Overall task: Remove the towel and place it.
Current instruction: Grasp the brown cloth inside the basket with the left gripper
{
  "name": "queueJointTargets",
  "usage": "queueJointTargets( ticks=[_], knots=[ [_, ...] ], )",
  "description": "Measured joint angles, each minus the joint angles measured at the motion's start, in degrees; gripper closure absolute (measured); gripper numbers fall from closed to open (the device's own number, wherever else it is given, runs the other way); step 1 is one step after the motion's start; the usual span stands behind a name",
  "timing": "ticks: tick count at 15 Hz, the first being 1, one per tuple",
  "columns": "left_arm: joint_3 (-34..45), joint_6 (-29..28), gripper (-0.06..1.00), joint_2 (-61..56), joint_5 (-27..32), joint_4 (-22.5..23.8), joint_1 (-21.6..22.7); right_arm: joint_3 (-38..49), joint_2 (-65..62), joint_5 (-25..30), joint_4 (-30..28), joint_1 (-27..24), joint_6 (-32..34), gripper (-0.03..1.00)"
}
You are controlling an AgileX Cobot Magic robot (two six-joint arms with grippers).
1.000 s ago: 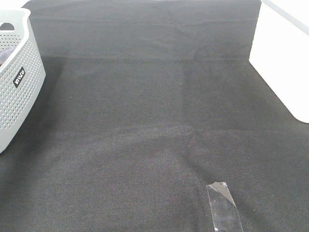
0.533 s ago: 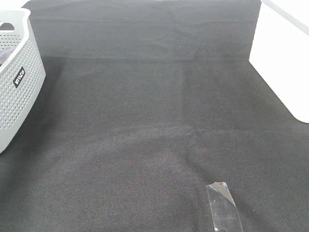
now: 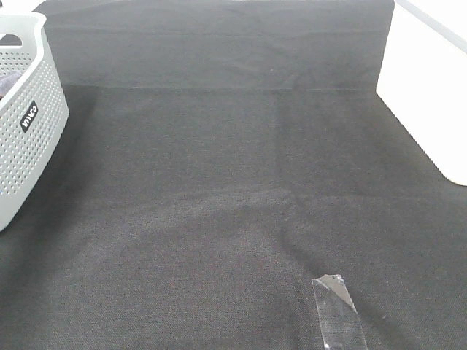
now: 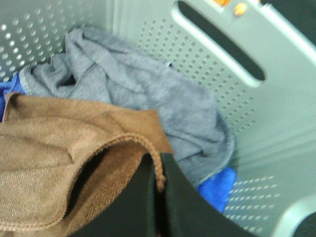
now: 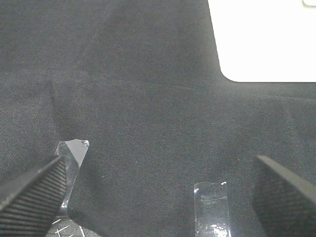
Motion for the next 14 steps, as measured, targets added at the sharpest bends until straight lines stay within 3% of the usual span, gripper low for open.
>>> queueJointTargets(
  ticks=[4, 6, 9, 11, 14],
  knots=[
    [0.0, 0.0, 0.94, -3.21, -1.95, 0.17, 0.0, 0.0, 0.0, 0.0, 0.0, 0.0, 0.0, 0.03],
    [0.0, 1.03, 0.94, -7.56, -5.73, 0.34, 0.0, 0.0, 0.0, 0.0, 0.0, 0.0, 0.0, 0.03],
    [0.0, 6.07, 0.94, -11.63, -12.2, 0.46, 0.0, 0.0, 0.0, 0.0, 0.0, 0.0, 0.0, 0.03],
    [0.0, 12.43, 0.94, -15.53, -21.08, 0.52, -0.06, 0.0, 0.0, 0.0, 0.0, 0.0, 0.0, 0.03],
    [-0.92, 13.64, 0.94, -18.91, -27.73, 2.29, -0.06, 0.0, 0.0, 0.0, 0.0, 0.0, 0.0, 0.03]
  ],
)
